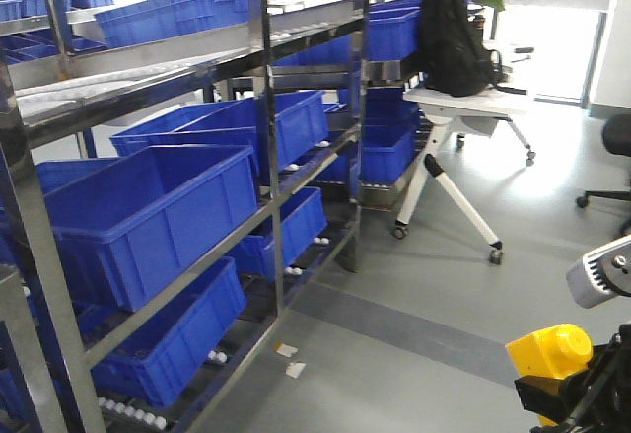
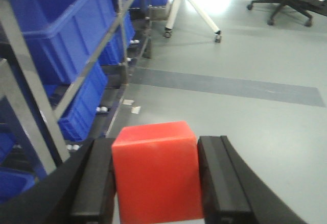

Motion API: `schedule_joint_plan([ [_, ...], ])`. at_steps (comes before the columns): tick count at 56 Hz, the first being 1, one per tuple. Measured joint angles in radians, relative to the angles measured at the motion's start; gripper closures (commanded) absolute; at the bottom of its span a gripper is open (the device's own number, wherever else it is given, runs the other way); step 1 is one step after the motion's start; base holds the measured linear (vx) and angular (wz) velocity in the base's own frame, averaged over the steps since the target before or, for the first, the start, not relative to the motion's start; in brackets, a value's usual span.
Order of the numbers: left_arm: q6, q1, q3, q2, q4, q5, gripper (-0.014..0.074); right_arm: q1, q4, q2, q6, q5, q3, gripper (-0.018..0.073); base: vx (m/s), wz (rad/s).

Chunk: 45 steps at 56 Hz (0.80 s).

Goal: Pick red and yellow blocks into blue bin
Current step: 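Drive the base to the blue bin holding both blocks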

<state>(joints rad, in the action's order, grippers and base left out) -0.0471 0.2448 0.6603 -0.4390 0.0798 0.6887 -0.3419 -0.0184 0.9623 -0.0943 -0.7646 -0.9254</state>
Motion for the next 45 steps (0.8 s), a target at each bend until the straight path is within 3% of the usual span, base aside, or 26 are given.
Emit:
schedule_joint_plan([
  [21, 0.000, 0.000, 0.000, 0.000, 0.000, 0.000, 0.0372, 0.000, 0.000, 0.000, 0.000, 0.000, 0.000, 0.0252, 0.28, 0.37],
  [45, 0.000, 0.000, 0.000, 0.000, 0.000, 0.000, 0.0372, 0.000, 0.000, 0.000, 0.000, 0.000, 0.000, 0.0252, 0.20, 0.62],
])
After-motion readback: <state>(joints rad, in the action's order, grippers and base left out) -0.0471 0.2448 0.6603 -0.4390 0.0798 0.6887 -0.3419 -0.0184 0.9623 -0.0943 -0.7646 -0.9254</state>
